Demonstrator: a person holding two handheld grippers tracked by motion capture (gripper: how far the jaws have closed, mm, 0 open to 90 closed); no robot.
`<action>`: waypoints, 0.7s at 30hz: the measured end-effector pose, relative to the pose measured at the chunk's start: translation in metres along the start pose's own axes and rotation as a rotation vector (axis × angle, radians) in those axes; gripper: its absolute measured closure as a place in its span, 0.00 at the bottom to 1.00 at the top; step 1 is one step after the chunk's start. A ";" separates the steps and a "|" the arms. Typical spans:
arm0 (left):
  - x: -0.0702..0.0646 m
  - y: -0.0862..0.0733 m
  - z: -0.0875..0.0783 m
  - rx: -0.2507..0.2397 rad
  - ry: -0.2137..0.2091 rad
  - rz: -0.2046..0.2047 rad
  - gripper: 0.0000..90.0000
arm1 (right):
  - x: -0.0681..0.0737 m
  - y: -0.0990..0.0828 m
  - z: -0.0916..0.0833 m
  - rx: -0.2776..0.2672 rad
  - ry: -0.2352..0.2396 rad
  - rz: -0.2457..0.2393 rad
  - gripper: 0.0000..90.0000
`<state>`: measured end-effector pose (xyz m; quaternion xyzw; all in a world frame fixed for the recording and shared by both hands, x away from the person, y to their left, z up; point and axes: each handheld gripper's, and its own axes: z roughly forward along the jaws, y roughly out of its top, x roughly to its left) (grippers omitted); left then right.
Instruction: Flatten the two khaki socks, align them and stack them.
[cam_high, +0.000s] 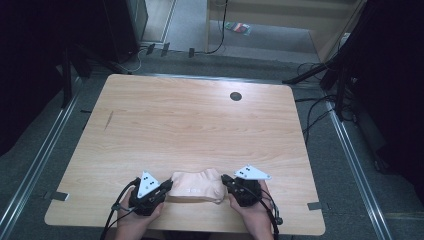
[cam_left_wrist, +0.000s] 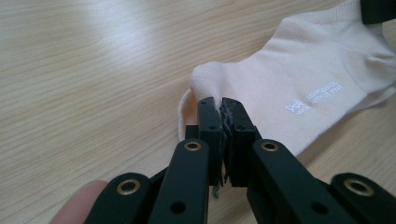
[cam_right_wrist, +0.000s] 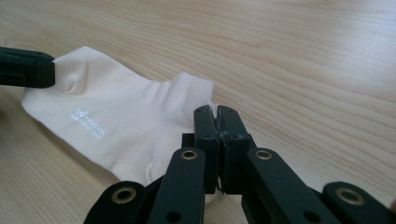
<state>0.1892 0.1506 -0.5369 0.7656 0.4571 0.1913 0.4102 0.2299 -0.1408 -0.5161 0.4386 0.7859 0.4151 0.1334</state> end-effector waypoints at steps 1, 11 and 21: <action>0.000 -0.001 0.000 0.003 0.003 0.008 0.98 | 0.000 -0.001 0.000 0.001 0.001 0.001 0.99; 0.000 -0.005 0.005 0.034 0.006 0.017 0.89 | 0.001 -0.008 0.003 0.027 -0.003 -0.008 0.98; 0.011 0.000 -0.003 -0.067 0.007 -0.057 0.49 | -0.003 -0.008 -0.006 -0.048 0.010 0.075 0.65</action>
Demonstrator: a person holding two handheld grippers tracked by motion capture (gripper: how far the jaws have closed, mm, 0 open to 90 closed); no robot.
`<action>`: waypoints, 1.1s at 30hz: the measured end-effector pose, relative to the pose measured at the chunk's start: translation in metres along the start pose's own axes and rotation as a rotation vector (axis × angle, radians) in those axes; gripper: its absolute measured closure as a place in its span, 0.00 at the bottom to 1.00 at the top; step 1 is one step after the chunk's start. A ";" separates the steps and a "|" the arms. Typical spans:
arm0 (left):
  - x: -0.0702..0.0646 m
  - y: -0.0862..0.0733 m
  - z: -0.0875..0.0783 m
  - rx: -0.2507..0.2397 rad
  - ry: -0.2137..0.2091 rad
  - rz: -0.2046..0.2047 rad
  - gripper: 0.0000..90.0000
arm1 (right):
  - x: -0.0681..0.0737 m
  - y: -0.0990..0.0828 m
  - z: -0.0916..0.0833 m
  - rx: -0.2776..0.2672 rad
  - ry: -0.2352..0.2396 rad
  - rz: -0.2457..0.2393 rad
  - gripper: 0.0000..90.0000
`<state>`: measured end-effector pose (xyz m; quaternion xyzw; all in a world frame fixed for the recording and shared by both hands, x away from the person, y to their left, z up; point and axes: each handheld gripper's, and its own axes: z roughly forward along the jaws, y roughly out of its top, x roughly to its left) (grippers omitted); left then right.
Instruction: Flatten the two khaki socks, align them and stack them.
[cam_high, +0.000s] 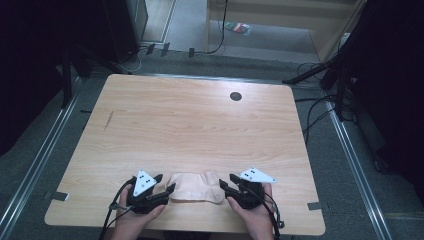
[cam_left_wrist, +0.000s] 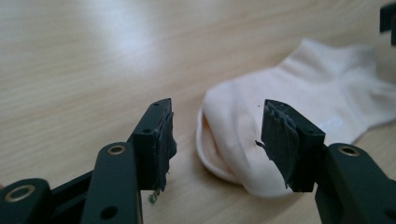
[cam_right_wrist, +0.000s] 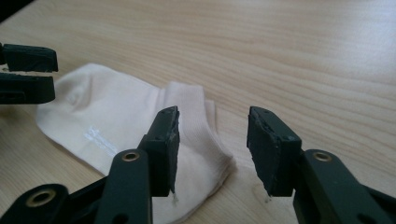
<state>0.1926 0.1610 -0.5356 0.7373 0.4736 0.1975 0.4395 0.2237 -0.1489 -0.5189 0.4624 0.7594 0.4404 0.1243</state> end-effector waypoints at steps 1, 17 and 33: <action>0.001 0.002 -0.002 -0.030 -0.011 -0.007 0.53 | 0.002 0.000 -0.002 -0.015 0.008 -0.001 0.71; 0.001 -0.005 0.024 0.118 -0.026 -0.012 0.81 | 0.014 -0.017 0.030 0.096 -0.023 -0.067 0.94; 0.015 0.004 0.008 0.011 -0.016 -0.065 0.08 | 0.002 -0.004 0.011 -0.104 0.035 -0.019 0.20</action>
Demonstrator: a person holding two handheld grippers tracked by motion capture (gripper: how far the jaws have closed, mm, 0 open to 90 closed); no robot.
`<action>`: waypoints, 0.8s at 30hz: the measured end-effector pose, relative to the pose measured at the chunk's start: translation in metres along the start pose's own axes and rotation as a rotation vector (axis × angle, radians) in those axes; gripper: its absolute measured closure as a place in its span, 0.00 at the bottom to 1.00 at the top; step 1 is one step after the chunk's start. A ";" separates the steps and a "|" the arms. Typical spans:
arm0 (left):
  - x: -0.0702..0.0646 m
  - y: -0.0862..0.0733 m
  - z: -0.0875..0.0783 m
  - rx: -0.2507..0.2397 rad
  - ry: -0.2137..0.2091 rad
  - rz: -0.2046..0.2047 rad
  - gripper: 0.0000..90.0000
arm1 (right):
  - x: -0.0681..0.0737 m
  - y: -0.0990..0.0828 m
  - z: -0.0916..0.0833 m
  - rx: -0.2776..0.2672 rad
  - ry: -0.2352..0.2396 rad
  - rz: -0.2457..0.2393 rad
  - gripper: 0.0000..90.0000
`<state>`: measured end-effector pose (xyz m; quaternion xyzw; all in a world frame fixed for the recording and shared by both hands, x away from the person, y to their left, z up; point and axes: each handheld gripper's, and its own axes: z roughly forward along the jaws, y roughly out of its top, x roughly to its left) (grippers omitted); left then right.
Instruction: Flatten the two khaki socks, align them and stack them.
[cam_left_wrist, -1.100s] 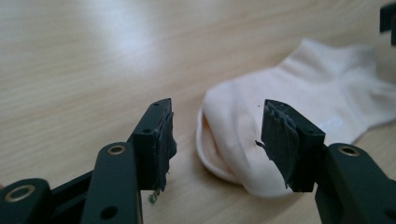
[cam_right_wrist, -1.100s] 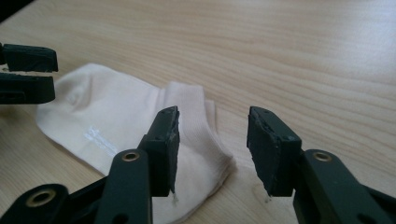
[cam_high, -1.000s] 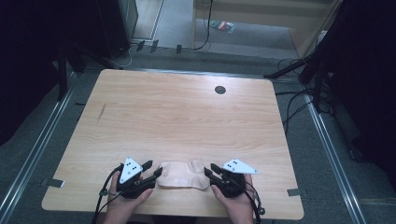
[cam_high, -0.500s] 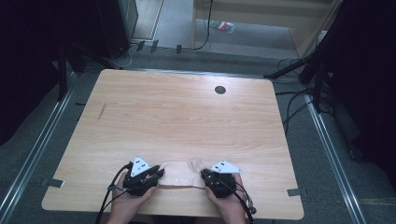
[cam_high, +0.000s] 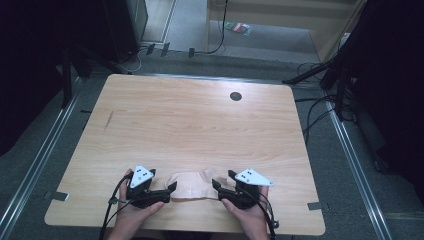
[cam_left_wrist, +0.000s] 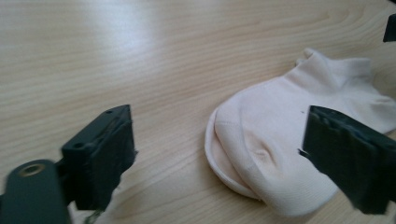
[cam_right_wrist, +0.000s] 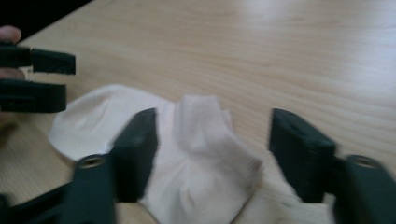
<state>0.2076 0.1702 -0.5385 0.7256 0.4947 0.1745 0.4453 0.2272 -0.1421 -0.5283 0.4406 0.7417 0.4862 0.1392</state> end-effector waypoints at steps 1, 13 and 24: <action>0.001 0.001 -0.001 -0.005 -0.004 0.000 0.05 | -0.003 0.002 -0.002 0.001 -0.015 0.012 0.06; 0.039 0.006 -0.019 -0.050 0.013 -0.046 0.01 | -0.028 0.009 -0.025 -0.064 -0.148 0.005 0.00; 0.101 -0.003 -0.044 -0.082 0.163 -0.103 0.01 | -0.071 -0.004 -0.043 -0.049 -0.245 -0.006 0.00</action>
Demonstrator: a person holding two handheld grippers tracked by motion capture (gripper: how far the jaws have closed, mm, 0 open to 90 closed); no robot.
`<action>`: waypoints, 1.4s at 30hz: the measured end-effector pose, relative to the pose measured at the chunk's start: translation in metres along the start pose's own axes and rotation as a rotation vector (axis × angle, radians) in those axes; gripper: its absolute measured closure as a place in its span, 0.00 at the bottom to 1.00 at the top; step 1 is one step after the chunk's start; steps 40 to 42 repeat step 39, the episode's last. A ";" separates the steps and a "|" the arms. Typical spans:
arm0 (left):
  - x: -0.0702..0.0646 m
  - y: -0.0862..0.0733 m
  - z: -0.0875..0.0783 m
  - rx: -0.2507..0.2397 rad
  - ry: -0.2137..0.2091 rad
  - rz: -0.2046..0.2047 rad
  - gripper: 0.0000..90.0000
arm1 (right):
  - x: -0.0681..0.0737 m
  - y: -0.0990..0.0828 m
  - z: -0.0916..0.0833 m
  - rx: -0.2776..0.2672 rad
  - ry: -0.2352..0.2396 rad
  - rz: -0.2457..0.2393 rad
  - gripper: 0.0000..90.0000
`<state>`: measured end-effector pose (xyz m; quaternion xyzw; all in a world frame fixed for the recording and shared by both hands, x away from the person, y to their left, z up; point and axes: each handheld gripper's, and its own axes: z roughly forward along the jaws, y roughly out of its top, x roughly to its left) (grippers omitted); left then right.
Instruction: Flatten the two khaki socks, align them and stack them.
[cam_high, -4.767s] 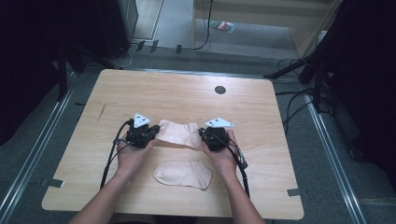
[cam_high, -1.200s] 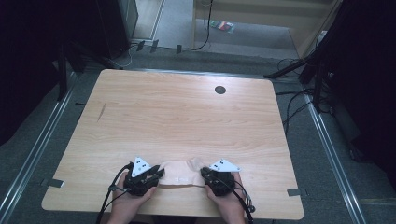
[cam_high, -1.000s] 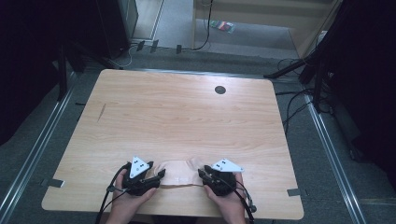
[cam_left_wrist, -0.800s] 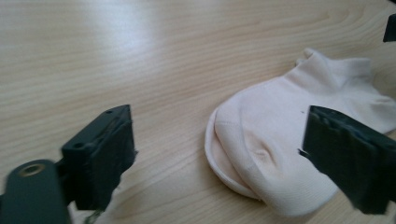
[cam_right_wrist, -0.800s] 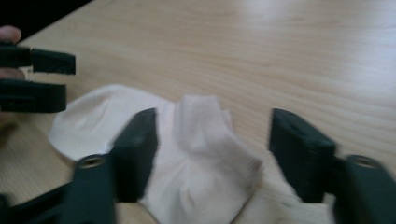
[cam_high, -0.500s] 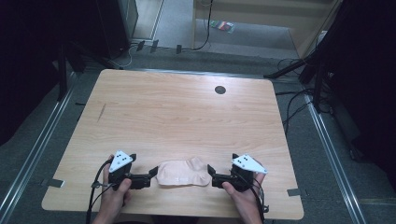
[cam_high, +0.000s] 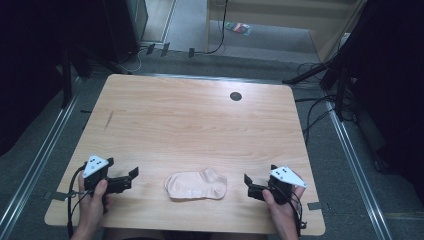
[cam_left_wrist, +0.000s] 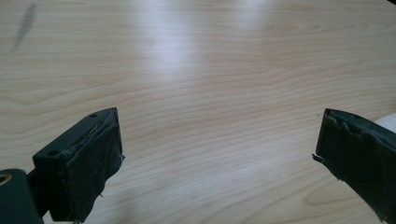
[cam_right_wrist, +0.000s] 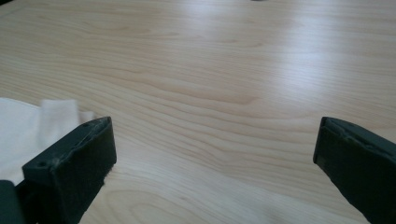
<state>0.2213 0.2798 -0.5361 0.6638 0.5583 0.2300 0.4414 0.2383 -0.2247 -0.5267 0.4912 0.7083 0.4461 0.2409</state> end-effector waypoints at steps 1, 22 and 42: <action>0.005 0.000 -0.001 0.002 0.009 -0.004 0.01 | -0.005 -0.001 -0.001 -0.001 -0.011 0.010 0.00; 0.034 -0.012 -0.001 0.047 0.065 0.013 0.01 | -0.057 -0.023 -0.011 0.030 -0.136 0.065 0.00; 0.035 -0.010 0.003 0.076 0.072 0.006 0.01 | -0.062 -0.023 -0.010 0.043 -0.121 0.119 0.00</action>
